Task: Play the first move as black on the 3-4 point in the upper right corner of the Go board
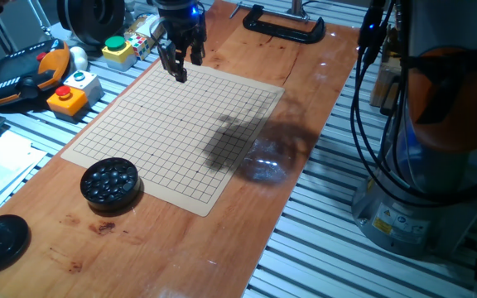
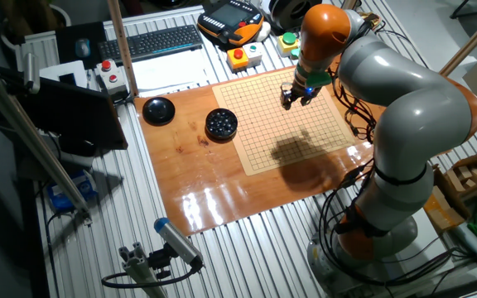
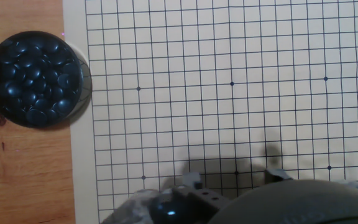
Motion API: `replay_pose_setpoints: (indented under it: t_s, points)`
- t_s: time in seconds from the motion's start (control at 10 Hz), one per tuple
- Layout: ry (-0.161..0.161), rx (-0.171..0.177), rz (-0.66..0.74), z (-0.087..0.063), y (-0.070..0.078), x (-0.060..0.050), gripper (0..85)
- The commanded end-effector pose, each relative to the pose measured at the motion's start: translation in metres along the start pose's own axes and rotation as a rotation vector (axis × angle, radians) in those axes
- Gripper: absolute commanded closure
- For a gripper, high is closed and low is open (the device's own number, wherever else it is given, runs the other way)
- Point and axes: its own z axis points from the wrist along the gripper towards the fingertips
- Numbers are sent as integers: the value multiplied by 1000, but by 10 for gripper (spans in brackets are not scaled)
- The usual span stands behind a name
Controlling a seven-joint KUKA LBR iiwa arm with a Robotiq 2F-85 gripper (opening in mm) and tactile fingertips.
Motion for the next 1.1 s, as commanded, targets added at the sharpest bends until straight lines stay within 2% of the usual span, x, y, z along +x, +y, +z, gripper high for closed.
replay_pose_setpoints:
  t_s: [0.0, 1.0]
  points:
    - [0, 0, 0, 0, 0, 0, 843]
    - [-1, -5, 8, 3, 2, -2, 843]
